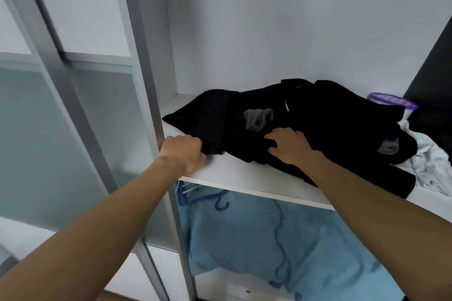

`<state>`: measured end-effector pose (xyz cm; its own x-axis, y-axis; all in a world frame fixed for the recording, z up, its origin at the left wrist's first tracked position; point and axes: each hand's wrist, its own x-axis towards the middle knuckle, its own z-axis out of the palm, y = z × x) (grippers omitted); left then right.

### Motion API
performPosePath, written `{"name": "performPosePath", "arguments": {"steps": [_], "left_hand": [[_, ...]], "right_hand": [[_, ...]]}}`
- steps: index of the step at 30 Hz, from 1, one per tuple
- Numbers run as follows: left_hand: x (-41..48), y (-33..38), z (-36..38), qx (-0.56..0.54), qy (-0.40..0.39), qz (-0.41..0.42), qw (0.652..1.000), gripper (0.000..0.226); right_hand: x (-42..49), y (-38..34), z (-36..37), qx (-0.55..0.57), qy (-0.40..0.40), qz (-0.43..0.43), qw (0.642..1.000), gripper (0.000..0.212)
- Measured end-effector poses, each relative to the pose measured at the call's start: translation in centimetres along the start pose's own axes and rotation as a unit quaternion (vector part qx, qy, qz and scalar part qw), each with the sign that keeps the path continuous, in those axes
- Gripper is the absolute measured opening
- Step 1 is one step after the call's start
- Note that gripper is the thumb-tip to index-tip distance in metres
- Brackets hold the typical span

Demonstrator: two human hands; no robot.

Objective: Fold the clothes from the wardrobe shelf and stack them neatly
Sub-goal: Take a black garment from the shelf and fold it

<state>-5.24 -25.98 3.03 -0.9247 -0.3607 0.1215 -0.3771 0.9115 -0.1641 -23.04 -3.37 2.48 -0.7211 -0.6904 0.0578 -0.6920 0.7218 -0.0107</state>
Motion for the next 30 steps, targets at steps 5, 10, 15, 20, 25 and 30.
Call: {"name": "performPosePath", "arguments": {"steps": [5, 10, 15, 20, 25, 30], "left_hand": [[2.7, -2.5, 1.1, -0.193, 0.027, -0.109, 0.975, 0.043], [6.8, -3.3, 2.5, -0.391, -0.094, -0.212, 0.891, 0.120], [8.3, -1.6, 4.1, -0.515, -0.120, -0.181, 0.829, 0.103], [7.0, -1.7, 3.7, -0.548, -0.085, -0.087, 0.827, 0.013], [3.2, -4.4, 2.6, -0.528, -0.178, -0.010, 0.830, 0.017], [0.4, -5.0, 1.4, -0.461, -0.275, 0.077, 0.840, 0.019]], "right_hand": [[0.7, -0.6, -0.9, 0.061, 0.125, -0.072, 0.988, 0.030], [-1.9, -4.4, -2.5, 0.069, 0.028, -0.172, 0.982, 0.028], [-4.1, -7.4, -0.9, 0.053, -0.157, -0.181, 0.969, 0.029], [-2.3, -6.0, -1.8, 0.251, -0.147, -0.034, 0.956, 0.045], [1.1, -6.1, -1.5, 0.420, -0.067, 0.170, 0.889, 0.060], [2.2, -9.9, 0.5, 0.515, -0.138, 0.194, 0.823, 0.074]]}}
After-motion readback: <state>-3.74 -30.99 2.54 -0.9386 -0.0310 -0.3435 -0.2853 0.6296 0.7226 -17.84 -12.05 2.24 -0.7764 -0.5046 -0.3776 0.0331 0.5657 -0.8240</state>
